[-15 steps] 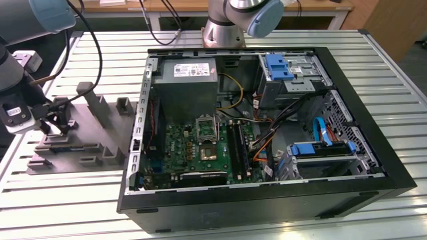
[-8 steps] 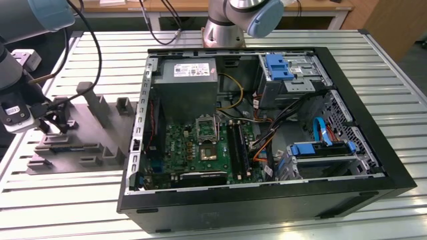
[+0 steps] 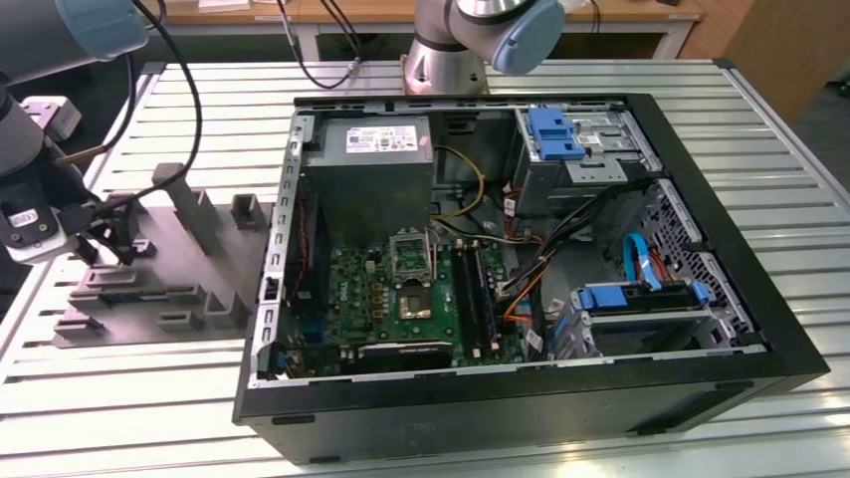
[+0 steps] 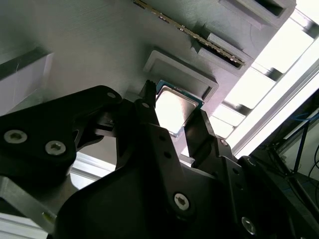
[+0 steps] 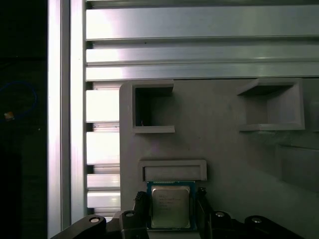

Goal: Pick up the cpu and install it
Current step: 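Pick up the cpu and move it towards the insertion slot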

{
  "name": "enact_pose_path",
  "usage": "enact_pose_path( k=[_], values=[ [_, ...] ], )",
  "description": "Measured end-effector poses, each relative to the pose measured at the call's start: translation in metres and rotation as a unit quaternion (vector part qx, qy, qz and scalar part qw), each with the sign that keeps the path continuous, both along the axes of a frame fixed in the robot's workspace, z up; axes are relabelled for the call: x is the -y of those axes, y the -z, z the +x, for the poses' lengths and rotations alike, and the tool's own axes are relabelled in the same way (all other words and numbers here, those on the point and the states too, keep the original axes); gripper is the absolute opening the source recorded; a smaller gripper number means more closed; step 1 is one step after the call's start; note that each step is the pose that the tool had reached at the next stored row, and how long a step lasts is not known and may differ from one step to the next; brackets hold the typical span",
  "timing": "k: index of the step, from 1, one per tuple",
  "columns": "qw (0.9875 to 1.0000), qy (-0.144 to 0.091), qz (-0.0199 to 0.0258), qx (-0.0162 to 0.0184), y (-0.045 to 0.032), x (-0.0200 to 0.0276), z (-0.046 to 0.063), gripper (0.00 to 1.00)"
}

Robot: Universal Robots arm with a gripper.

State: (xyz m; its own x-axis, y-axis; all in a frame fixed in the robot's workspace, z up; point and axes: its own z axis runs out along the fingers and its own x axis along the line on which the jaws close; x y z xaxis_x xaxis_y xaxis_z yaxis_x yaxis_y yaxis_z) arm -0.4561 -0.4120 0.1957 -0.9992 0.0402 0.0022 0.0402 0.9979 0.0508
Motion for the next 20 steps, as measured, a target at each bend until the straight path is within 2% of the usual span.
enact_pose_path(
  k=[12,14,20],
  values=[
    [1.0,0.0,0.0,0.0,-0.0017,0.0,0.0,0.48],
    [1.0,0.0,0.0,0.0,-0.007,-0.0005,0.0,0.48],
    [1.0,0.0,-0.0001,-0.0001,-0.0083,-0.0005,0.0,0.48]
  ],
)
